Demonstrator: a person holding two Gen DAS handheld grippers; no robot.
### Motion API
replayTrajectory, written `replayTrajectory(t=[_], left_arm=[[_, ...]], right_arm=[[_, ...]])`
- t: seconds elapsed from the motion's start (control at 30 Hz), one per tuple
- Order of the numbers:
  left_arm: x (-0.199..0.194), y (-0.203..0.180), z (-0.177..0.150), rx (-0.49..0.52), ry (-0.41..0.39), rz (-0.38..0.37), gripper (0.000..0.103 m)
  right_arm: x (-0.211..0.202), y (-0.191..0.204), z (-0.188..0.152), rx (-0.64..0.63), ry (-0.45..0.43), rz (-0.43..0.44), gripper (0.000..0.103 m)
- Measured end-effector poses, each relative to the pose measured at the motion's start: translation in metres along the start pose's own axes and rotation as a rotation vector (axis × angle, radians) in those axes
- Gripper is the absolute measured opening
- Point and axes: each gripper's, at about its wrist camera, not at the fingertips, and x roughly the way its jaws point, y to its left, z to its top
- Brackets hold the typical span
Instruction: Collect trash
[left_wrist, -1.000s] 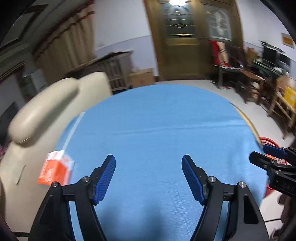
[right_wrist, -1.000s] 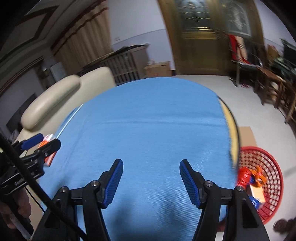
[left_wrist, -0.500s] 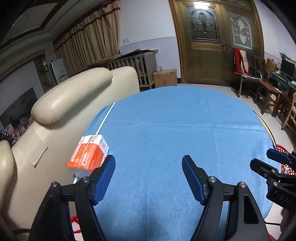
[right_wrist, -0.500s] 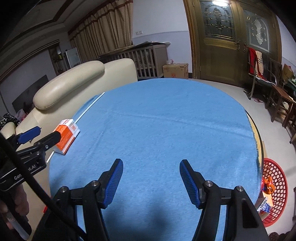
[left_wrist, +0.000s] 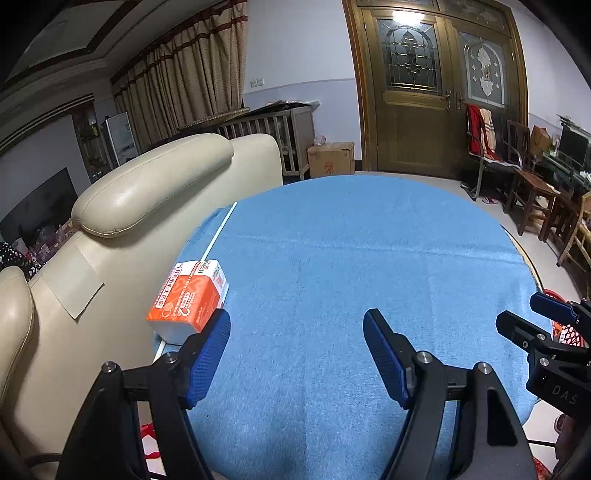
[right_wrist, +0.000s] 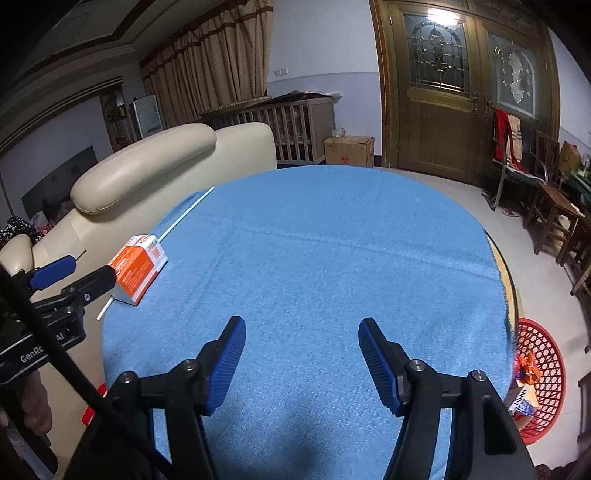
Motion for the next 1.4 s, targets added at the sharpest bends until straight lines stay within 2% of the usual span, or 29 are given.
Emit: replayTrajectory(t=[0.3,0.9,1.4], left_arm=[[-0.013,0.004,-0.002,-0.023,-0.023,0.004,0.075],[-0.039,-0.002,-0.005,-0.005,-0.067,0.022,0.075],[-0.031,-0.002,-0.003,-0.005,-0.047,0.019,0.075]], right_arm=[[-0.015,-0.003,-0.004,0.006,-0.019,-0.018,0.068],[-0.043,-0.011,-0.011,0.017,-0.068,-0.008,0.068],[-0.040,-0.016,-0.010,0.029,-0.061,-0.012,0.068]])
